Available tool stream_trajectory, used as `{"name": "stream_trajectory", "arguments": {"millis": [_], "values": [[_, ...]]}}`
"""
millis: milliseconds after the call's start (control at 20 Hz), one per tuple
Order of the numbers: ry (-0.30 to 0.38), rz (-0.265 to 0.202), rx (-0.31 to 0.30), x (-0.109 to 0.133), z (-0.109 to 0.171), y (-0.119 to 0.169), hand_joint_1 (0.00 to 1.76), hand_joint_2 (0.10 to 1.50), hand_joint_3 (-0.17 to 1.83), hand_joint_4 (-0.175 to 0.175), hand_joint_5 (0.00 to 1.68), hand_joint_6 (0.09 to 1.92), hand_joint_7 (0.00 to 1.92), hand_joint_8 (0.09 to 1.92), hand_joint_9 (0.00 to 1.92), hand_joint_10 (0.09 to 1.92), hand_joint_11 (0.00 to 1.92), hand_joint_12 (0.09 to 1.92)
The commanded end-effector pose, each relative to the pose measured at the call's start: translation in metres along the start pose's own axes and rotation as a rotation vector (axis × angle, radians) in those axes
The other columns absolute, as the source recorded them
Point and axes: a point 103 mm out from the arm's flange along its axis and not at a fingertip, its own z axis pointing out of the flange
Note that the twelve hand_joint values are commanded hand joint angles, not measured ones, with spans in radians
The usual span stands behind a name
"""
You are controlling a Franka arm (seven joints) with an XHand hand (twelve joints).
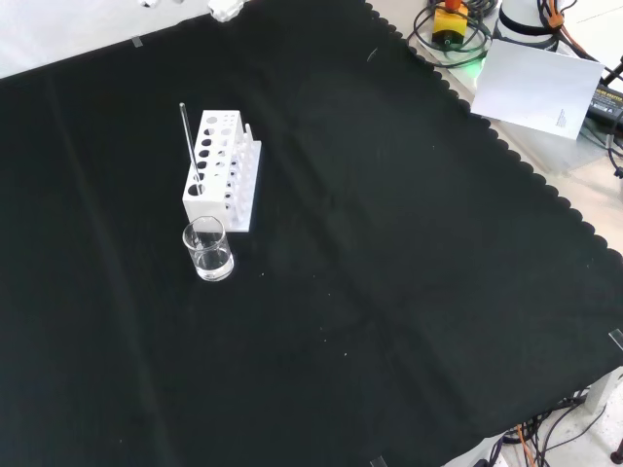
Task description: Take the glass rod from the white test tube rack.
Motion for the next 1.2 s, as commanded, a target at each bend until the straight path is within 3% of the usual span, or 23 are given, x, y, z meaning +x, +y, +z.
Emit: {"name": "stream_trajectory", "arguments": {"millis": [50, 450, 1000, 1200], "values": [[0.030, 0.000, 0.060, -0.026, 0.033, 0.025, 0.49, 0.99, 0.39, -0.175, 0.42, 0.12, 0.56, 1.08, 0.84, 1.10, 0.67, 1.34], [0.036, -0.018, 0.087, -0.031, 0.054, 0.041, 0.49, 1.00, 0.40, -0.175, 0.43, 0.14, 0.59, 1.10, 0.88, 1.12, 0.71, 1.34], [0.028, -0.010, 0.140, -0.036, 0.078, 0.040, 0.50, 1.00, 0.40, -0.175, 0.43, 0.21, 0.63, 1.13, 0.96, 1.18, 0.81, 1.32], [0.036, -0.017, 0.141, -0.035, 0.085, 0.039, 0.50, 1.00, 0.41, -0.175, 0.36, 0.41, 0.65, 1.15, 0.99, 1.21, 0.84, 1.31]]}}
